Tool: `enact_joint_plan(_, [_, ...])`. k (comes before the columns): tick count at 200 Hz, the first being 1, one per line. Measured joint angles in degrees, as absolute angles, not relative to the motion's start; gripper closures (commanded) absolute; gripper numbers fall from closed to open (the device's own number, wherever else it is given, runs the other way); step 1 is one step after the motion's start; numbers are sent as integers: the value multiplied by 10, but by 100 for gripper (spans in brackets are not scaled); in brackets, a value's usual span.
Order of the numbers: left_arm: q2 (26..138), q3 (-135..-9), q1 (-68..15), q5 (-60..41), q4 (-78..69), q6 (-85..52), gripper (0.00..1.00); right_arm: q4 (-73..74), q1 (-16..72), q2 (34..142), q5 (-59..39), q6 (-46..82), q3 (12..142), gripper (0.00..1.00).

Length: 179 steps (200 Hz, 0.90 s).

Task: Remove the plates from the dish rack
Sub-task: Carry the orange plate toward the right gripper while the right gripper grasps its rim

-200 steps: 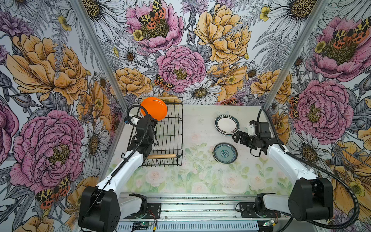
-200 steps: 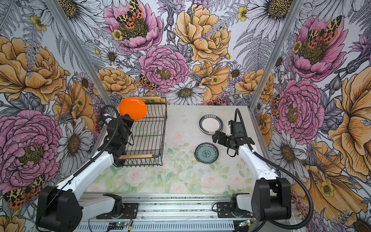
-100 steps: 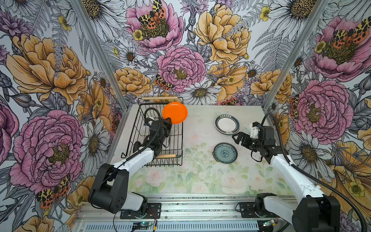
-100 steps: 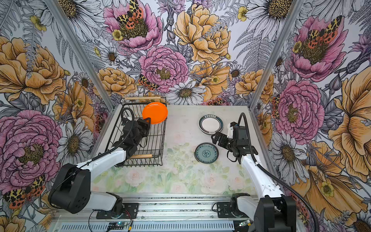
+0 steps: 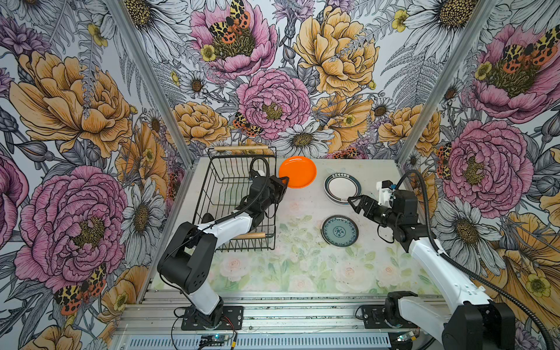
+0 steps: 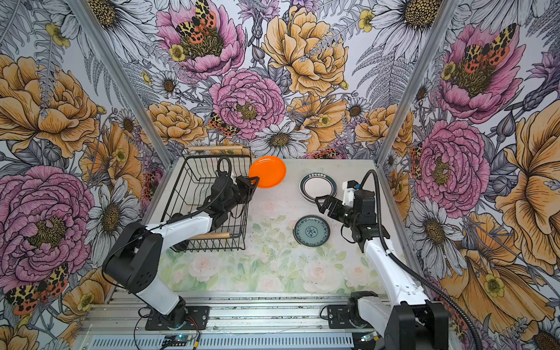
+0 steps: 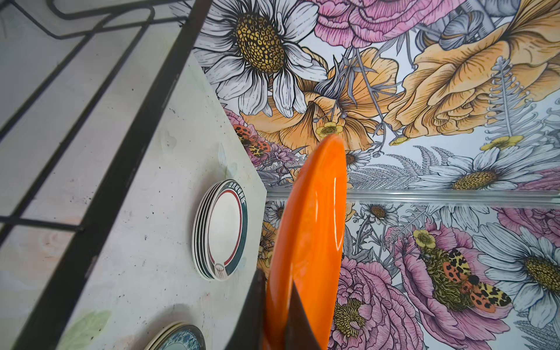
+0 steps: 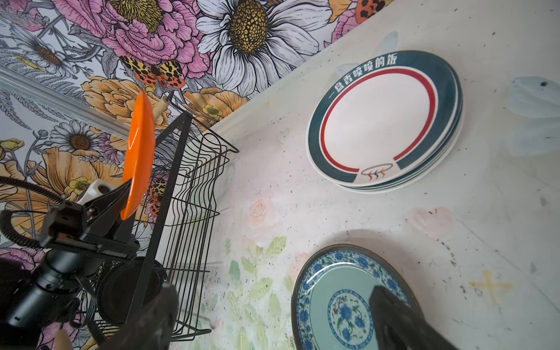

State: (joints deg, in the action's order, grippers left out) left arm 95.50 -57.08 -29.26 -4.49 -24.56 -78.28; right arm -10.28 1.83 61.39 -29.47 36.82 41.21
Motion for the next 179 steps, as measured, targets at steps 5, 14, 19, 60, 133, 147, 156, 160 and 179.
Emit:
enact_joint_plan(5, [962, -577, -294, -51, -243, -783, 100, -94, 18, 614, -300, 372, 409, 1])
enact_joint_plan(14, [975, -594, -298, -62, -236, -783, 100, -76, 18, 614, -307, 379, 403, 1])
enact_joint_plan(19, [982, -604, -299, -69, -232, -783, 100, -65, 18, 614, -310, 383, 399, 0])
enact_joint_plan(60, [1025, -687, -319, -123, -193, -781, 100, 38, 18, 629, -344, 426, 373, 1])
enact_joint_plan(133, [1082, -760, -358, -191, -121, -780, 100, 197, 18, 662, -375, 491, 357, 1])
enact_joint_plan(147, [1090, -760, -358, -196, -111, -780, 100, 217, 18, 669, -378, 502, 358, 1])
enact_joint_plan(156, [1094, -760, -358, -198, -108, -780, 100, 227, 18, 674, -379, 506, 358, 1])
enact_joint_plan(160, [1096, -760, -358, -199, -105, -780, 100, 231, 18, 678, -380, 507, 358, 0])
enact_joint_plan(179, [1097, -760, -358, -203, -103, -780, 100, 244, 18, 695, -382, 516, 358, 0])
